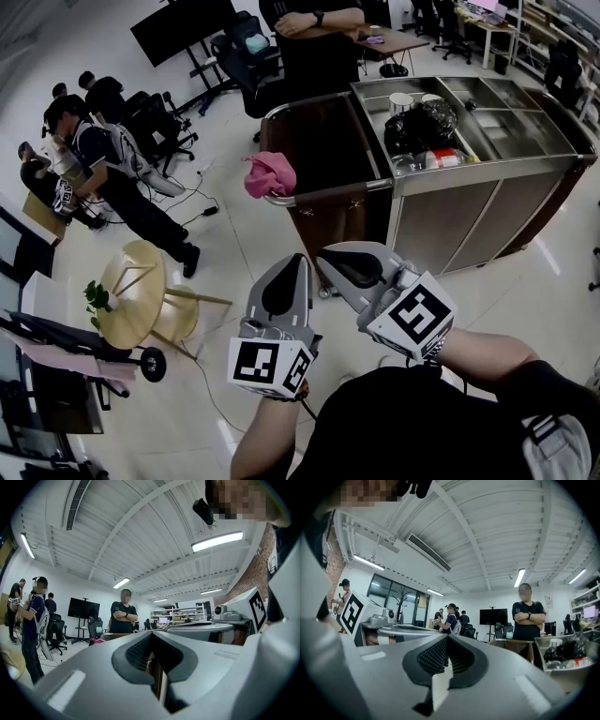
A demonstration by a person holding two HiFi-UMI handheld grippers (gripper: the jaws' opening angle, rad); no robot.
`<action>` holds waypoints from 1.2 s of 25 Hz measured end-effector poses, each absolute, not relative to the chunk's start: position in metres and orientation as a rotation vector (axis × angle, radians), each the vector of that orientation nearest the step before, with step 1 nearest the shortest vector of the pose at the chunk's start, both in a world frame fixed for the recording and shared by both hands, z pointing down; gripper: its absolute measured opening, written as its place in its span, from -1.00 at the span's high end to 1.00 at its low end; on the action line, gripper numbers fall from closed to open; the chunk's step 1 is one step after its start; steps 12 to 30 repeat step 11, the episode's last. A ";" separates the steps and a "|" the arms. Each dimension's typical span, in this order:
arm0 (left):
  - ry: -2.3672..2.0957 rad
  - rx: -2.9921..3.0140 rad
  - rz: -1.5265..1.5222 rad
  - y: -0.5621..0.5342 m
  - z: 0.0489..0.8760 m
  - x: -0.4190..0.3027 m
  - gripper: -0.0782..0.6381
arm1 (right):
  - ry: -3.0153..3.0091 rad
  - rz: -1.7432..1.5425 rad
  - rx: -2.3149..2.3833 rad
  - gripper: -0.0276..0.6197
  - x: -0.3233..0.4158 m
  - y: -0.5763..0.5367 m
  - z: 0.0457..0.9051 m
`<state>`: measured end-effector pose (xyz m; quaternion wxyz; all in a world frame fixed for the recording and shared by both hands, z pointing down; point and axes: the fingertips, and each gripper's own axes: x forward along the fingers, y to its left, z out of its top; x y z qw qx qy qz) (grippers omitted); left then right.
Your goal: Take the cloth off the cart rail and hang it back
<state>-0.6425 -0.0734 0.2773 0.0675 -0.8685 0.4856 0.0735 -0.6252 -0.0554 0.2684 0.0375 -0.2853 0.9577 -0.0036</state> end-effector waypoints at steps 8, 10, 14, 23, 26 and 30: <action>1.470 -2.613 0.219 -0.076 0.276 -0.644 0.77 | 2.943 -0.007 -0.875 0.91 -0.626 -0.058 0.267; 1.471 -2.612 0.219 -0.076 0.275 -0.644 0.77 | 2.942 -0.009 -0.876 0.91 -0.626 -0.059 0.267; 1.472 -2.611 0.219 -0.076 0.275 -0.644 0.77 | 2.941 -0.009 -0.876 0.91 -0.626 -0.059 0.267; 1.472 -2.611 0.219 -0.076 0.275 -0.644 0.77 | 2.941 -0.009 -0.876 0.91 -0.626 -0.059 0.267; 1.472 -2.611 0.219 -0.076 0.275 -0.644 0.77 | 2.941 -0.009 -0.876 0.91 -0.626 -0.059 0.267; 1.472 -2.611 0.219 -0.076 0.275 -0.644 0.77 | 2.941 -0.009 -0.876 0.91 -0.626 -0.059 0.267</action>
